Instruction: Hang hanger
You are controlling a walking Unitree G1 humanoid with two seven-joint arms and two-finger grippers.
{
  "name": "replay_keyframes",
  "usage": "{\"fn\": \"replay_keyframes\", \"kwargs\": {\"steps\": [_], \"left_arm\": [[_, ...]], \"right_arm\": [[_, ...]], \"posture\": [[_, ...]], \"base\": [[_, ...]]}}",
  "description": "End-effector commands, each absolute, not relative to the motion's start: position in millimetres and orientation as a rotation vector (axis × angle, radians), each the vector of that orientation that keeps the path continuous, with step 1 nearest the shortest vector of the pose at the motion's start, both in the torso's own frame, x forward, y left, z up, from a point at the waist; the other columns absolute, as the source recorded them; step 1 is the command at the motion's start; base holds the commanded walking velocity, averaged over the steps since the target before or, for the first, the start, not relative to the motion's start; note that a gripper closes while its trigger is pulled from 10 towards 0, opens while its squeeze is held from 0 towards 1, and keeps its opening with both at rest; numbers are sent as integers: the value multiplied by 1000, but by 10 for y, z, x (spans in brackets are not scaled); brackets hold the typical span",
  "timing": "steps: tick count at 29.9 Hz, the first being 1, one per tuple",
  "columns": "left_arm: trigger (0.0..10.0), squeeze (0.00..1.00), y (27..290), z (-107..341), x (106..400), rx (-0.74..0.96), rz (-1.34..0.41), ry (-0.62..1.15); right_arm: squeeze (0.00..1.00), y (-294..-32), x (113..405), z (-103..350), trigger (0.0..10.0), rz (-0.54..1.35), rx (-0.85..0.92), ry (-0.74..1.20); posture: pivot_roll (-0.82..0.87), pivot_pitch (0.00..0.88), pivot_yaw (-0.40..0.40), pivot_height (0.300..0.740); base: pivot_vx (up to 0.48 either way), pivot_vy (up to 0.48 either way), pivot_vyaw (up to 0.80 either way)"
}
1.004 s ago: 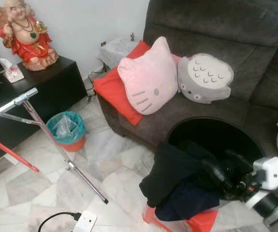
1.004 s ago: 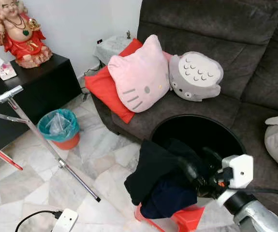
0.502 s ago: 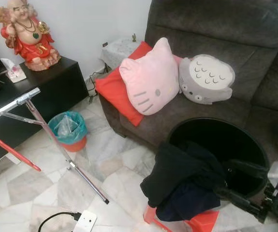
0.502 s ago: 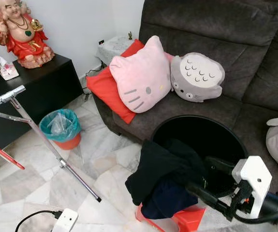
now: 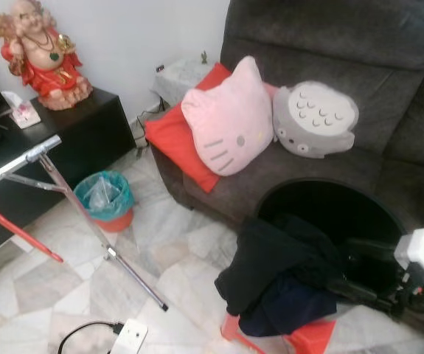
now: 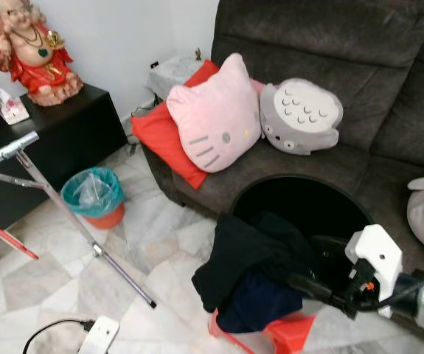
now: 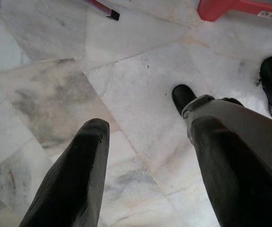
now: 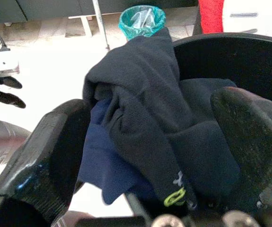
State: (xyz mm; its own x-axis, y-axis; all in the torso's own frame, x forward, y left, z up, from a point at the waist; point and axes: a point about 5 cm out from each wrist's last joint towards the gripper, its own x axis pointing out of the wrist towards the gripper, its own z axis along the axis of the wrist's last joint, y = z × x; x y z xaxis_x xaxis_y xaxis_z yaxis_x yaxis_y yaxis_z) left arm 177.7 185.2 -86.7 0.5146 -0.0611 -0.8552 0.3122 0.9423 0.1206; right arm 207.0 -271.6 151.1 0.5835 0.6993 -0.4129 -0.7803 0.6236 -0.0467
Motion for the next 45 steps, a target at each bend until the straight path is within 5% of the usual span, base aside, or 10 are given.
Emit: {"fn": "replay_keyframes", "kwargs": {"steps": [1,10,11,12,18,19,35,45], "left_arm": [[10000,0,1892,-873,1755,278,-219,1020],[10000,0,1910,-871,1755,274,-211,1022],[10000,0,1910,-871,1756,273,-211,1022],[10000,0,1911,-870,1757,272,-210,1023],[10000,0,1907,-875,1750,270,-215,1030],[10000,0,1907,-876,1747,269,-214,1031],[10000,0,1883,-878,1750,264,-217,1029],[10000,0,1883,-878,1749,265,-217,1029]], "right_arm": [[0,-2696,2109,1464,10000,900,-232,384],[0,-2608,2286,1552,10000,1028,-142,327],[624,-2613,2287,1552,10000,1035,-146,334],[1000,-2621,2277,1553,10000,1056,-140,356],[1000,-2629,2206,1535,10000,1135,-177,423],[0,-2622,2188,1536,10000,1153,-191,433],[0,-2589,2131,1477,10000,1269,-250,556],[0,-2403,2218,1628,10000,1357,-165,424]], "posture": [[-158,34,116,740],[-147,35,115,740],[-147,35,114,740],[-148,36,114,740],[-152,35,115,740],[-152,34,113,740],[-155,29,112,740],[-148,23,110,740]], "base": [[0,0,0],[0,0,0],[0,0,0],[0,0,0],[0,0,0],[0,0,0],[0,0,0],[0,0,0]]}}
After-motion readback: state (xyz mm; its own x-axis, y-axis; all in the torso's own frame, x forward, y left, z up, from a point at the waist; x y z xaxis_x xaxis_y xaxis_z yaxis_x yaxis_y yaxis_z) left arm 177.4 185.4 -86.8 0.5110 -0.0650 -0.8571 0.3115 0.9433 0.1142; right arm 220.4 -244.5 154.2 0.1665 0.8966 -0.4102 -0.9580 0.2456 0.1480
